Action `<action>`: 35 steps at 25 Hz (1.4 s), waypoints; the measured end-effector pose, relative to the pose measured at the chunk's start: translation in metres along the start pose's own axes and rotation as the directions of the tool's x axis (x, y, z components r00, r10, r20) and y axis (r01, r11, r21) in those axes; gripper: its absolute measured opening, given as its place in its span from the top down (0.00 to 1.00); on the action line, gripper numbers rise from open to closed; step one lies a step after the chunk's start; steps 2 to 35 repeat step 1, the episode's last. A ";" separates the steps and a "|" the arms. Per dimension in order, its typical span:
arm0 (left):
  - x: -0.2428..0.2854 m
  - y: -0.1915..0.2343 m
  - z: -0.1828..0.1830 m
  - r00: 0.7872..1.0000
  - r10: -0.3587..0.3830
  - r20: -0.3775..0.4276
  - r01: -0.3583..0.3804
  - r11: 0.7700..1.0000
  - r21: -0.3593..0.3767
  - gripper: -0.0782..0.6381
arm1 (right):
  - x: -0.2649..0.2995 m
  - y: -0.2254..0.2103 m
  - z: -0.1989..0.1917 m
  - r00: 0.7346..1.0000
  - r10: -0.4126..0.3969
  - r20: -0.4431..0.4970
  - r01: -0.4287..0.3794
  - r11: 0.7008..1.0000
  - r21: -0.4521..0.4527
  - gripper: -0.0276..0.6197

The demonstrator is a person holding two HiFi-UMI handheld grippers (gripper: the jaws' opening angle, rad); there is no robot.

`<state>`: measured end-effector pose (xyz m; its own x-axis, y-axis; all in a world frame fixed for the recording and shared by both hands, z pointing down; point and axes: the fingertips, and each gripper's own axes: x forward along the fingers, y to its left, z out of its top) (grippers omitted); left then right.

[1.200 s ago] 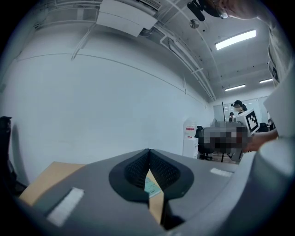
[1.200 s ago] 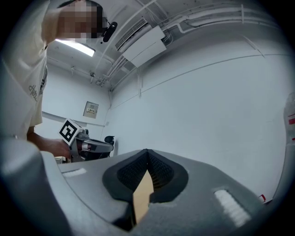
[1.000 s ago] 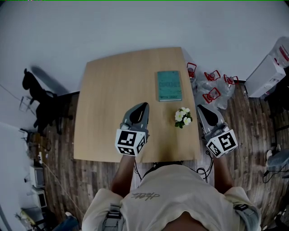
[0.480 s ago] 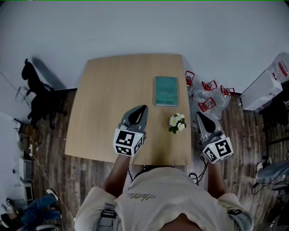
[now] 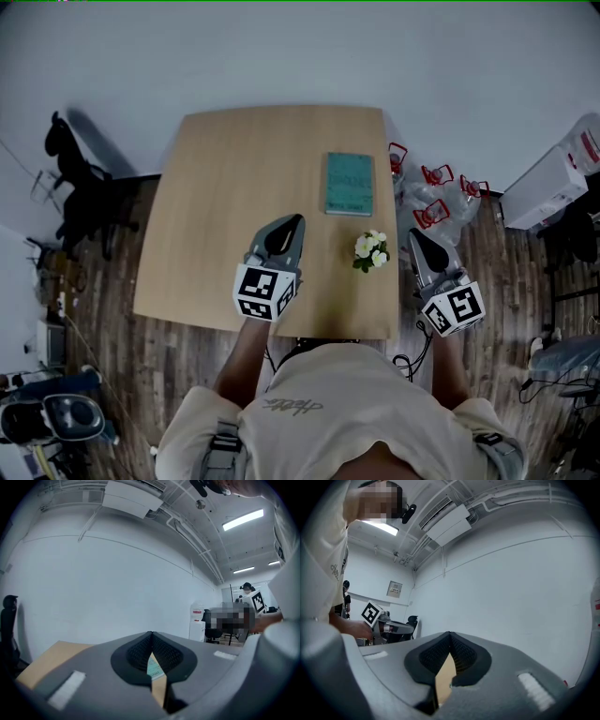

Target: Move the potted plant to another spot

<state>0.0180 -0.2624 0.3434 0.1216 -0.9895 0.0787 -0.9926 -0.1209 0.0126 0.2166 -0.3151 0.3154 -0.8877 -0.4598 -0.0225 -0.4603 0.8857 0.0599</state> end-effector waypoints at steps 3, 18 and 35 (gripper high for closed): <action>-0.001 0.001 -0.001 1.000 0.000 -0.002 0.000 1.000 0.000 0.87 | 0.001 0.003 0.000 1.000 0.001 -0.001 -0.001 1.000 -0.002 0.95; -0.001 0.001 -0.001 1.000 0.000 -0.002 0.000 1.000 0.000 0.87 | 0.001 0.003 0.000 1.000 0.001 -0.001 -0.001 1.000 -0.002 0.95; -0.001 0.001 -0.001 1.000 0.000 -0.002 0.000 1.000 0.000 0.87 | 0.001 0.003 0.000 1.000 0.001 -0.001 -0.001 1.000 -0.002 0.95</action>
